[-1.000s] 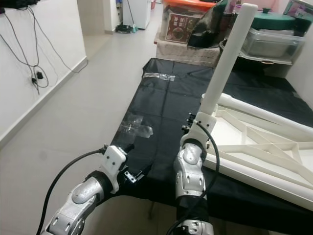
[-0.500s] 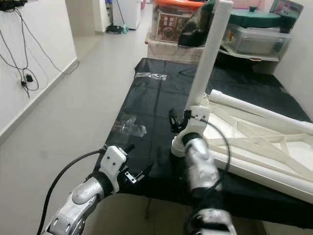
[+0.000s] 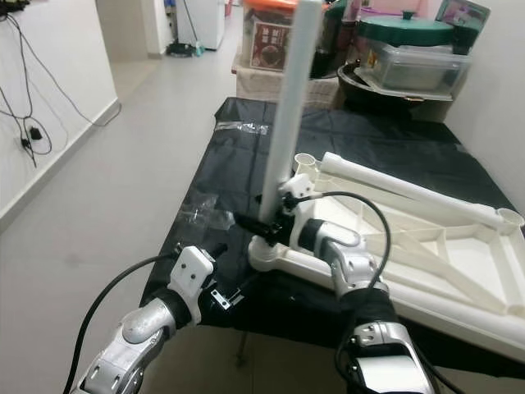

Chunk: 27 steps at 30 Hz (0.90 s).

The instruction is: Building children table

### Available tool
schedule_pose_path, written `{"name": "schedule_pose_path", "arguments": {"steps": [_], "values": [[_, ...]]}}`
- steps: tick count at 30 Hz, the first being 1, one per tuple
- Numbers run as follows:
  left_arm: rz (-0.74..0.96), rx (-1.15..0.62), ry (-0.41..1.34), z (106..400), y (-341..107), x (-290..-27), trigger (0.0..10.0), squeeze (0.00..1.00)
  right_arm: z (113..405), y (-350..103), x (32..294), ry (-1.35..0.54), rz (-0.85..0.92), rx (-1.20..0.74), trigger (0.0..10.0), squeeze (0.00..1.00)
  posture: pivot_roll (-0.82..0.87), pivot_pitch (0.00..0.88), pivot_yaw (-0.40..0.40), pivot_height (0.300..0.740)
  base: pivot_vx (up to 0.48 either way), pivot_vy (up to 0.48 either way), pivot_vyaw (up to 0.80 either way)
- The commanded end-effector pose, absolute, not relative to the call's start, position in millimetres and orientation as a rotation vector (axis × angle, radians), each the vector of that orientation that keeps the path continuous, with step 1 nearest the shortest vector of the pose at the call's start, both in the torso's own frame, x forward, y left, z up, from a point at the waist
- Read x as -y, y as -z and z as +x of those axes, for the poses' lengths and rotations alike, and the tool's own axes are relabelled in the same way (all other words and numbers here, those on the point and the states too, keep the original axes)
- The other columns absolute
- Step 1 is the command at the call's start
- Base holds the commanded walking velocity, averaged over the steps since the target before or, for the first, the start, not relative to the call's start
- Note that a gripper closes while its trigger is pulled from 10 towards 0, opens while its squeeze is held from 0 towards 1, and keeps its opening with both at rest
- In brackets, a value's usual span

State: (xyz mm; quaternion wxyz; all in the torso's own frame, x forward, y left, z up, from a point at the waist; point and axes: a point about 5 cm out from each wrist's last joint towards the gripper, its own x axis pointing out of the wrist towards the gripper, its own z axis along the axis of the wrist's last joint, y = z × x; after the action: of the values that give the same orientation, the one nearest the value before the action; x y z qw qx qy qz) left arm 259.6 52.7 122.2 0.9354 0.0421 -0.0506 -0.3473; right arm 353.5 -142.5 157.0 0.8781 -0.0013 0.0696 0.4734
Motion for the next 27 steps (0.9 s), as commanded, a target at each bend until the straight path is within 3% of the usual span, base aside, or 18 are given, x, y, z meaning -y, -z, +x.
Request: {"name": "schedule_pose_path", "arguments": {"steps": [1, 3, 4, 7, 9, 11, 12, 13, 14, 15, 17, 21, 27], "values": [[0.083, 0.094, 0.713, 257.2, -120.0, -52.2, 10.0, 0.0, 352.4, -145.2, 132.2, -1.012, -0.01, -0.2, 0.0, 0.0, 0.18, 0.0, -0.112, 0.74, 0.0, 0.0, 0.0], [0.083, 0.094, 0.713, 257.2, -120.1, -52.4, 10.0, 0.0, 355.3, -145.9, 133.0, -0.963, -0.016, -0.182, 0.0, 0.0, 0.18, 0.0, -0.112, 0.74, 0.0, 0.0, 0.0], [0.082, 0.093, 0.712, 257.4, -120.1, -52.5, 10.0, 0.0, 362.6, -146.8, 138.1, -0.805, -0.017, -0.148, 0.0, 0.0, 0.18, 0.0, -0.113, 0.74, 0.0, 0.0, 0.0], [0.082, 0.093, 0.711, 257.6, -120.2, -52.7, 10.0, 0.0, 367.2, -147.6, 142.7, -0.705, -0.014, -0.127, 0.0, 0.0, 0.18, 0.0, -0.111, 0.74, 0.0, 0.0, 0.0], [0.08, 0.092, 0.711, 257.8, -120.1, -52.7, 10.0, 0.0, 374.1, -148.7, 153.8, -0.499, 0.01, -0.097, 0.0, 0.0, 0.18, 0.0, -0.111, 0.74, 0.0, 0.0, 0.0], [0.08, 0.092, 0.711, 257.8, -120.1, -52.7, 10.0, 0.0, 375.0, -148.8, 156.0, -0.47, 0.016, -0.094, 0.0, 0.0, 0.18, 0.0, -0.111, 0.74, 0.0, 0.0, 0.0], [0.08, 0.091, 0.712, 258.1, -120.2, -52.8, 10.0, 0.0, 376.5, -148.9, 166.7, -0.281, 0.031, -0.075, 0.0, 0.0, 0.17, 0.0, -0.102, 0.74, 0.0, 0.0, 0.0], [0.08, 0.091, 0.712, 258.1, -120.2, -52.8, 10.0, 0.0, 376.5, -148.9, 166.7, -0.281, 0.031, -0.075, 0.0, 0.0, 0.17, 0.0, -0.102, 0.74, 0.0, 0.0, 0.0], [0.079, 0.09, 0.713, 258.5, -120.3, -52.8, 10.0, 0.0, 371.2, -147.1, 180.1, -0.013, 0.061, -0.053, 0.0, 0.0, 0.16, 0.0, -0.1, 0.74, 0.0, 0.0, 0.0], [0.079, 0.09, 0.713, 258.5, -120.3, -52.8, 10.0, 0.0, 371.2, -147.1, 180.1, -0.013, 0.061, -0.053, 0.0, 0.0, 0.16, 0.0, -0.1, 0.74, 0.0, 0.0, 0.0], [0.079, 0.089, 0.716, 259.1, -120.2, -52.5, 10.0, 0.0, 345.4, -142.6, 196.0, 0.436, 0.129, -0.027, 0.0, 0.0, 0.16, 0.0, -0.098, 0.74, 0.0, 0.0, 0.0], [0.079, 0.088, 0.716, 259.3, -120.0, -52.2, 10.0, 0.0, 329.5, -139.7, 188.6, 0.599, 0.179, -0.022, 0.0, 0.0, 0.16, 0.0, -0.099, 0.74, 0.0, 0.0, 0.0], [0.079, 0.089, 0.715, 259.7, -120.1, -51.8, 10.0, 0.0, 330.8, -140.2, 176.1, 0.611, 0.198, -0.011, 0.0, 0.0, 0.16, 0.0, -0.1, 0.74, 0.0, 0.0, 0.0]]}}
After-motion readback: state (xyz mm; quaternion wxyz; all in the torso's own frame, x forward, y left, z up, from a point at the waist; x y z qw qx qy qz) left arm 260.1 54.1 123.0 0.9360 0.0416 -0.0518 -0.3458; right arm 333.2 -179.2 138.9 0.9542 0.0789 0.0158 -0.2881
